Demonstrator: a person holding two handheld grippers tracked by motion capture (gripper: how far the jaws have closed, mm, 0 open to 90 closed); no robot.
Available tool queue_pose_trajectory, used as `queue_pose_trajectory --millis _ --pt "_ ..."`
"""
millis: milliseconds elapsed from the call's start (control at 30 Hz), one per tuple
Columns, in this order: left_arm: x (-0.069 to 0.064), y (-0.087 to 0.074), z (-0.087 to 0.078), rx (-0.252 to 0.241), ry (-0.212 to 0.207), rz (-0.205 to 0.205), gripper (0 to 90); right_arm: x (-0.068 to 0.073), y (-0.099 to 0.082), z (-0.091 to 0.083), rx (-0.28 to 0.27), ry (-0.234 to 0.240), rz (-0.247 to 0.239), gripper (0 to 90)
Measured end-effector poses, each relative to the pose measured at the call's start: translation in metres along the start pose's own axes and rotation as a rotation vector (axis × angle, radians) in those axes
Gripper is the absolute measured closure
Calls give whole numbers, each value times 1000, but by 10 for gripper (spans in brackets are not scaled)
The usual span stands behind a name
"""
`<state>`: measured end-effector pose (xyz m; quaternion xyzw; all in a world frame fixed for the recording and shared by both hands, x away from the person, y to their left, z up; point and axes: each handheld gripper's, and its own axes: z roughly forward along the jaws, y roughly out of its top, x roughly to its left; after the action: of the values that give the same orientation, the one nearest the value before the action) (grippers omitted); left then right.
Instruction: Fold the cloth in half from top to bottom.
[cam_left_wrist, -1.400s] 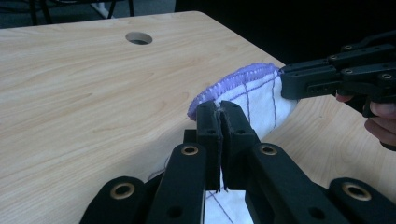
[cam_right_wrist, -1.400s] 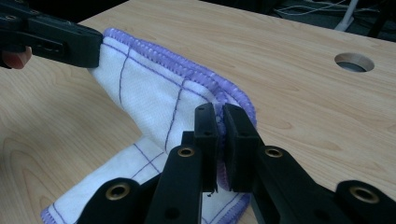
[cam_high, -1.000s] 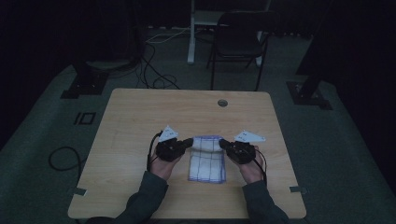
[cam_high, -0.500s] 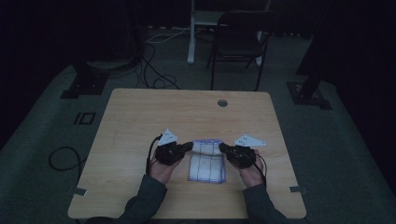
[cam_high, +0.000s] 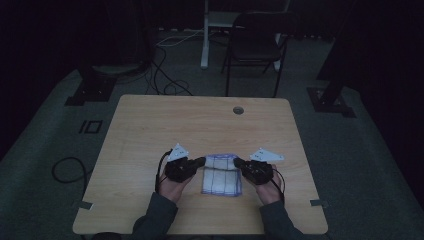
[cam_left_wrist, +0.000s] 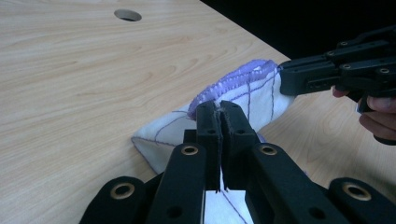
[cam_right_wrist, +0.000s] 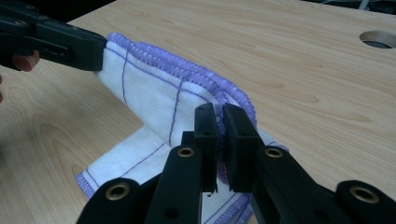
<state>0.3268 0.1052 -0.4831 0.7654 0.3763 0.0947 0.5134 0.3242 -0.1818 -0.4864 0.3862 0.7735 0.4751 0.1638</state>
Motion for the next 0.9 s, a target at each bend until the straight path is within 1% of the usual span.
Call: queue_pose_trajectory --millis 333,433,633,700,900 --pt "-5 -8 1 11 -9 -2 880 0 -8 -1 9 7 6 855" --pt "-5 -13 2 18 -15 -12 879 0 -12 -2 14 6 10 855" --pt "-5 -19 4 36 -15 -12 879 2 -17 -1 22 7 11 855" --pt "-6 -21 4 40 -14 -14 878 3 -20 0 31 5 6 855" --pt "-6 -26 4 48 -14 -20 868 5 -24 0 36 5 12 854"
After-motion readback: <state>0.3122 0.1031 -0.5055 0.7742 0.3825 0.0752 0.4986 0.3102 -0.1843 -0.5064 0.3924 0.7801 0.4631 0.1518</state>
